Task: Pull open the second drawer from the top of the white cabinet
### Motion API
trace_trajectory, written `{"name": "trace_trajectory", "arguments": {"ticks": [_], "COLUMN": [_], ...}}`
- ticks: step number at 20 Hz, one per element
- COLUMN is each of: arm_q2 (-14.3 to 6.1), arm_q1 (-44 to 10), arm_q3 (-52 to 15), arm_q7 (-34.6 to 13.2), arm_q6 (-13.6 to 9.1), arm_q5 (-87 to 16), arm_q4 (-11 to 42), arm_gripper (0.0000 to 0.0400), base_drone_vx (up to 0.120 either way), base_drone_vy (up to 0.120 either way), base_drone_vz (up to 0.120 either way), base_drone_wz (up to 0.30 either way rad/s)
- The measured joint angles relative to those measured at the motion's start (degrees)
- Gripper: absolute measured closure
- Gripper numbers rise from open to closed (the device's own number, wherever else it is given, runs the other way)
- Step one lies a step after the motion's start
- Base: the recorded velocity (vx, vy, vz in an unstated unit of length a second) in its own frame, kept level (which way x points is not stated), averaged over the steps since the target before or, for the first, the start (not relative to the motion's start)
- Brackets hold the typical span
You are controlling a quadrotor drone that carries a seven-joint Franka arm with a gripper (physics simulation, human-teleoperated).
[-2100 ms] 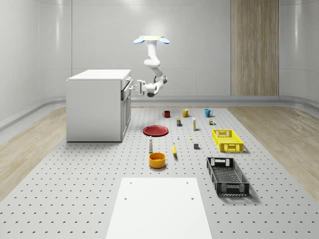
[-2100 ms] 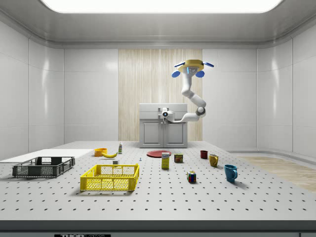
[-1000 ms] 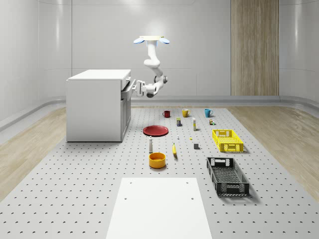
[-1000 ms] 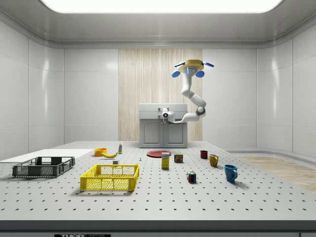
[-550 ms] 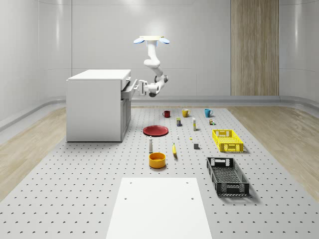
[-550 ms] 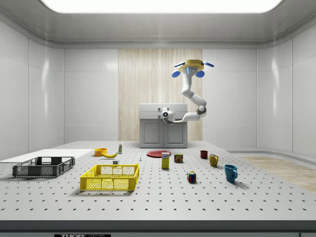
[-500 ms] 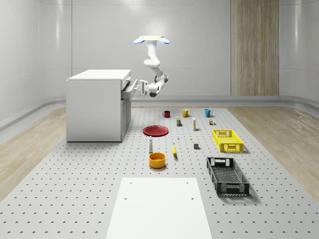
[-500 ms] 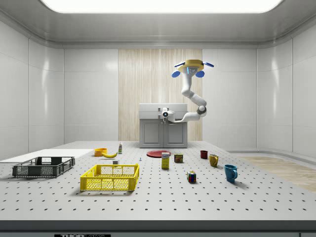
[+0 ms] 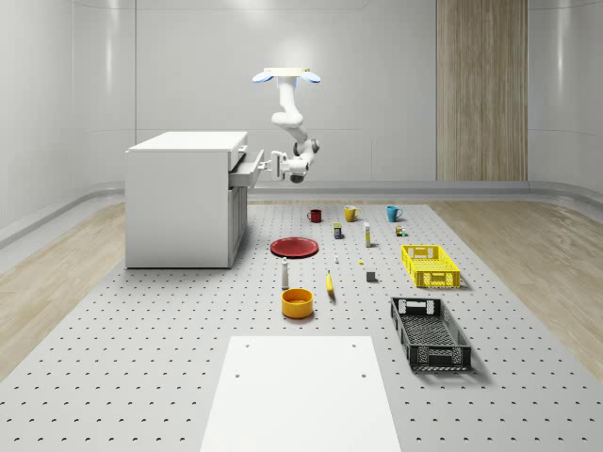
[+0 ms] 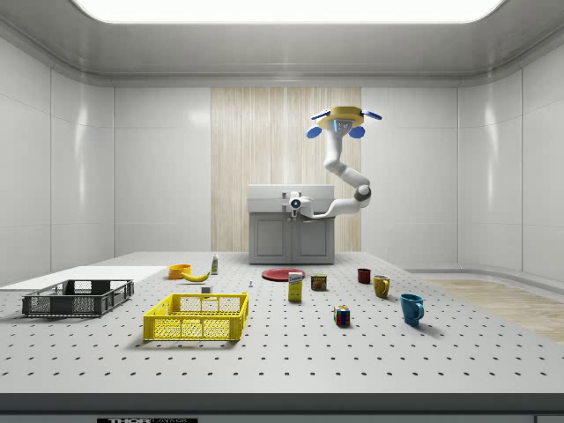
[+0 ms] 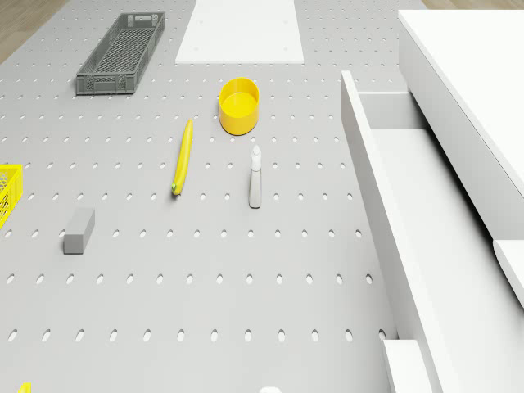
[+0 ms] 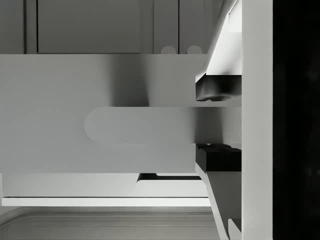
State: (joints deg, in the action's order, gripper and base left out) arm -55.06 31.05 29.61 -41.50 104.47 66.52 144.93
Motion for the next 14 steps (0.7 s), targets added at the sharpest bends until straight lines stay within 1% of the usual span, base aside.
{"name": "trace_trajectory", "arguments": {"ticks": [7, 14], "arm_q2": [-0.9, -1.9], "arm_q1": [0.3, 0.6], "arm_q3": [3.4, 7.8], "arm_q7": [-0.8, -1.9], "arm_q6": [-1.9, -4.7], "arm_q5": [-2.9, -6.9], "arm_q4": [-0.9, -2.6], "arm_gripper": [0.0296, 0.0299], "base_drone_vx": [0.000, 0.000], "base_drone_vy": [0.000, 0.000], "base_drone_vz": [0.000, 0.000], "base_drone_wz": [0.000, 0.000]}}
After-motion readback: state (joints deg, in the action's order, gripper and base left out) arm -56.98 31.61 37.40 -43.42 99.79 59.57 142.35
